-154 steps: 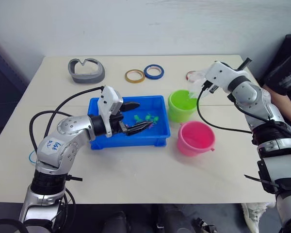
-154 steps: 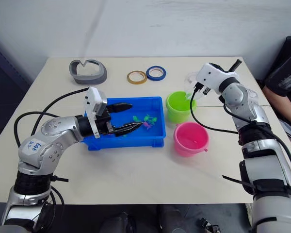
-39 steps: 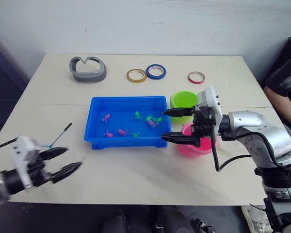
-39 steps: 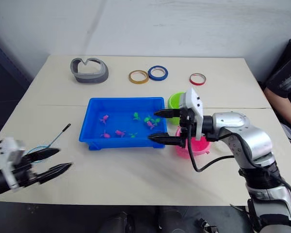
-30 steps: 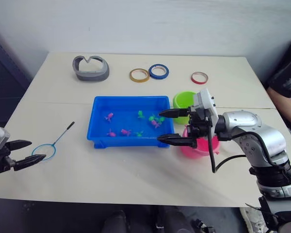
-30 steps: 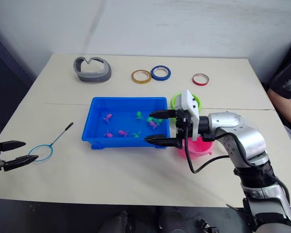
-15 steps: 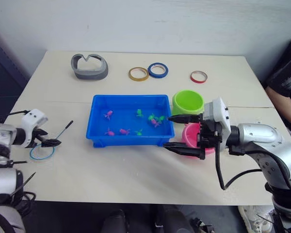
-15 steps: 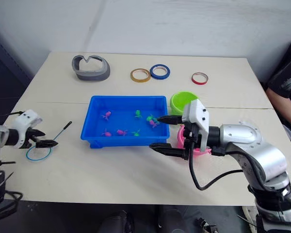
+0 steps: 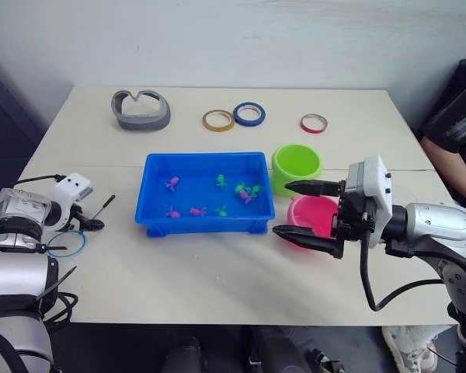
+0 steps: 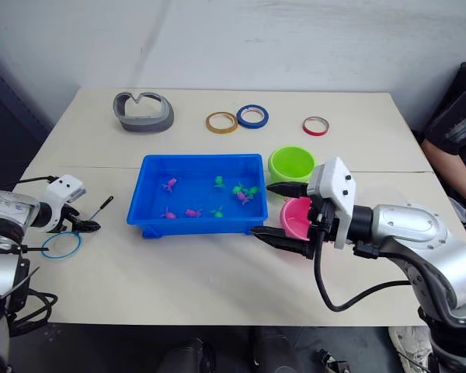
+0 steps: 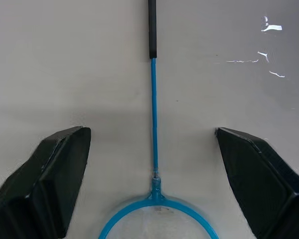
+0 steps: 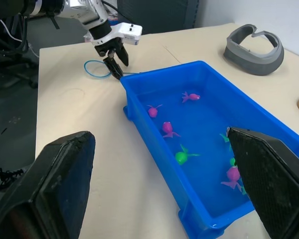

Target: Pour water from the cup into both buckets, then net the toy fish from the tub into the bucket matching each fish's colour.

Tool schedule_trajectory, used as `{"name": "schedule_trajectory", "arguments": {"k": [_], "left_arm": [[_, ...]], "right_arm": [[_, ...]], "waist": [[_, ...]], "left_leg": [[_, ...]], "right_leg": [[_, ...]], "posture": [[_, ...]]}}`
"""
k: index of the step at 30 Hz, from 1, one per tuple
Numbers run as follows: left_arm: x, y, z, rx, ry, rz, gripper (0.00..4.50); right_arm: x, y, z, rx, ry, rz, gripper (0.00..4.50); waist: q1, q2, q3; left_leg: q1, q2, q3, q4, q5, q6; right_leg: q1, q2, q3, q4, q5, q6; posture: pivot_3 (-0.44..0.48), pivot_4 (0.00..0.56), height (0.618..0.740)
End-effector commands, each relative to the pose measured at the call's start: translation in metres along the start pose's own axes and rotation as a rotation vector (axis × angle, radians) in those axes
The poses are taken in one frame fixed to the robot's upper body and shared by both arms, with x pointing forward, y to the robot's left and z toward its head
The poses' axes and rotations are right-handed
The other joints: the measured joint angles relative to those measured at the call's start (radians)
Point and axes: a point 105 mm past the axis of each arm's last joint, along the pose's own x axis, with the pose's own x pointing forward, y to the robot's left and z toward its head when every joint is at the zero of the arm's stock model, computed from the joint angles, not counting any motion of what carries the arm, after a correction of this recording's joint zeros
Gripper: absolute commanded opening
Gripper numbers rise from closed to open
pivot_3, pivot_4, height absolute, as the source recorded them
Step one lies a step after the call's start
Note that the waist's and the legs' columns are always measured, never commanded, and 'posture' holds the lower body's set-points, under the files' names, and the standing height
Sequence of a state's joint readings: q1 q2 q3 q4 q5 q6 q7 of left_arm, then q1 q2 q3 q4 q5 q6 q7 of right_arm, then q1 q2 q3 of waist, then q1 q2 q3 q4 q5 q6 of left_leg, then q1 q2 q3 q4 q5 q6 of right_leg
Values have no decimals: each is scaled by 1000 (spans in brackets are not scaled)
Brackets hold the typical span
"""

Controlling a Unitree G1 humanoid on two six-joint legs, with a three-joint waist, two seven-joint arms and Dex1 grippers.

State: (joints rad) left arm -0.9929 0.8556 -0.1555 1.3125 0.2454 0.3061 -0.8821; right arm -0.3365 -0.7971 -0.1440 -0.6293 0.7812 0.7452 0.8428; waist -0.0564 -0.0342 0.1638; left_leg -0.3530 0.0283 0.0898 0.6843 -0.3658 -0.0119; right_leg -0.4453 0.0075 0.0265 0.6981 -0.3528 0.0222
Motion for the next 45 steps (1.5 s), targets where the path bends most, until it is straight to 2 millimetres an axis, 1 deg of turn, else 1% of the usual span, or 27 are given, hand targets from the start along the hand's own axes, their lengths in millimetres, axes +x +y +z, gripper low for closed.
{"name": "schedule_trajectory", "arguments": {"k": [1, 2, 3, 6, 11, 14, 16, 18, 19, 20, 21, 23, 25, 27, 29, 31, 33, 34, 35, 37, 40, 42, 45], "left_arm": [[6, -1, -29, -18, 106, 6, 2392], [5, 0, -30, -22, 106, 15, 1983], [5, 1, -31, -25, 105, 19, 1441], [3, 5, -32, -41, 85, 36, 63], [-7, 16, -28, -93, 12, 75, 26], [-21, 26, -23, -111, -49, 91, 26], [-33, 33, -14, -91, -105, 99, 26], [-43, 35, -4, -58, -152, 75, 26], [-51, 34, 5, 1, -191, 46, 26], [-63, 31, 19, 76, -234, 3, 26], [-73, 26, 32, 142, -286, -39, 26], [-87, 13, 49, 233, -358, -120, 26], [-101, -8, 66, 325, -422, -209, 26], [-120, -37, 82, 425, -468, -301, 26], [-140, -76, 93, 541, -503, -420, 26], [-153, -114, 101, 636, -528, -514, 26], [-155, -142, 108, 700, -550, -554, 26], [-155, -152, 111, 721, -559, -564, 26], [-153, -166, 115, 749, -569, -584, 26], [-152, -185, 123, 774, -593, -610, 26], [-147, -205, 136, 800, -615, -642, 26], [-144, -212, 138, 829, -607, -657, 26], [-141, -216, 137, 870, -587, -672, 26]], "right_arm": [[-2, 4, 12, -56, -24, 8, 4500], [-2, 4, 13, -57, -25, 9, 4500], [-2, 3, 13, -58, -25, 10, 4500], [-2, 2, 12, -61, -19, 18, 4500], [-3, 0, 11, -52, -10, 36, 4500], [-3, -1, 11, -42, -10, 57, 4500], [-3, -1, 11, -42, -10, 72, 4500], [-4, -3, 11, -43, -7, 80, 4500], [-5, -4, 10, -45, -1, 87, 4500], [-5, -7, 10, -55, 8, 92, 4500], [-5, -10, 10, -66, 16, 97, 4500], [-5, -13, 12, -82, 23, 111, 4500], [-4, -16, 13, -100, 35, 134, 4500], [-3, -18, 15, -124, 50, 165, 4500], [-1, -20, 18, -153, 61, 203, 4500], [3, -26, 23, -194, 63, 218, 4500], [10, -33, 28, -226, 60, 214, 4500], [14, -35, 30, -231, 60, 219, 4500], [20, -33, 31, -229, 59, 249, 4500], [29, -28, 33, -228, 61, 298, 4500], [45, -21, 36, -232, 63, 341, 4500], [54, -17, 36, -230, 66, 362, 4500], [62, -12, 34, -225, 75, 389, 4500]], "waist": [[0, 1, -1], [0, 2, -1], [0, 2, -1], [-2, 3, -2], [-3, 3, -1], [-3, 2, -1], [1, -1, 0], [5, -1, 0], [7, -1, -1], [9, -1, -1], [11, -2, 0], [20, -2, 0], [23, -1, 0], [23, -1, 0], [17, -1, 0], [14, -1, 0], [8, 0, 0], [5, 0, 0], [2, 1, 0], [0, 2, 0], [-1, 2, 0], [-2, 2, 0], [0, 2, 0]], "left_leg": [[0, 0, 0, 0, 0, 0], [0, 0, 0, 0, 0, 0], [1, 0, 0, 0, 0, 0], [1, 0, 0, 0, 1, -1], [2, 0, 0, 0, 1, -1], [1, 0, 0, 0, 1, -1], [0, 0, 0, 0, 1, -1], [-1, 0, -1, 0, 1, -1], [-1, 0, -1, 0, 1, -1], [-1, 0, -1, 1, 1, 0], [-1, 0, -1, 1, 1, 0], [-2, 0, -1, 2, 1, 0], [-2, 0, -1, 1, 0, 1], [-2, 0, -1, 1, 0, 1], [-2, 0, -1, 1, 0, 1], [-2, 0, -1, 1, 0, 1], [-2, 0, -1, 2, 0, 1], [-2, 0, -1, 2, 0, 1], [-1, 0, -1, 2, 0, 1], [-1, 0, -1, 2, 1, 0], [-1, 0, -1, 3, 1, 0], [-2, 0, -1, 3, 1, 0], [-2, 0, -1, 4, 1, 0]], "right_leg": [[0, 0, 0, 0, 0, 0], [0, 0, 0, 0, 0, 0], [0, 0, 0, 0, 0, 0], [0, 0, 0, 2, 0, 0], [0, 0, 0, 3, 0, 0], [0, 0, 0, 2, 0, 0], [-1, 0, 0, 1, 0, 0], [-1, 0, -1, 1, 0, 0], [-1, 0, -1, 0, 0, 0], [0, 0, -1, 0, 0, 0], [0, 0, -1, -1, 0, 0], [0, -1, -1, -1, 0, 0], [0, -1, -1, -2, 0, 0], [-1, -1, -1, -2, 0, 0], [-1, -1, -1, -2, 0, 0], [0, -1, 0, -1, 0, 0], [0, -1, 0, -1, 0, 0], [0, 0, 0, 0, 0, 0], [1, 0, 0, 0, 0, 0], [1, 0, 1, 1, 0, 0], [0, 1, 1, 2, 0, 0], [0, 1, 1, 2, 0, 0], [0, 1, 1, 2, 0, 0]], "posture": [[0, 150, 740], [0, 150, 740], [0, 150, 740], [0, 150, 740], [0, 150, 740], [0, 150, 740], [0, 150, 740], [0, 150, 740], [0, 150, 740], [0, 150, 740], [0, 150, 740], [0, 150, 740], [0, 150, 740], [0, 150, 740], [0, 150, 740], [0, 150, 740], [0, 150, 740], [0, 150, 740], [0, 150, 740], [0, 150, 740], [0, 150, 740], [0, 150, 740], [0, 150, 740]]}}
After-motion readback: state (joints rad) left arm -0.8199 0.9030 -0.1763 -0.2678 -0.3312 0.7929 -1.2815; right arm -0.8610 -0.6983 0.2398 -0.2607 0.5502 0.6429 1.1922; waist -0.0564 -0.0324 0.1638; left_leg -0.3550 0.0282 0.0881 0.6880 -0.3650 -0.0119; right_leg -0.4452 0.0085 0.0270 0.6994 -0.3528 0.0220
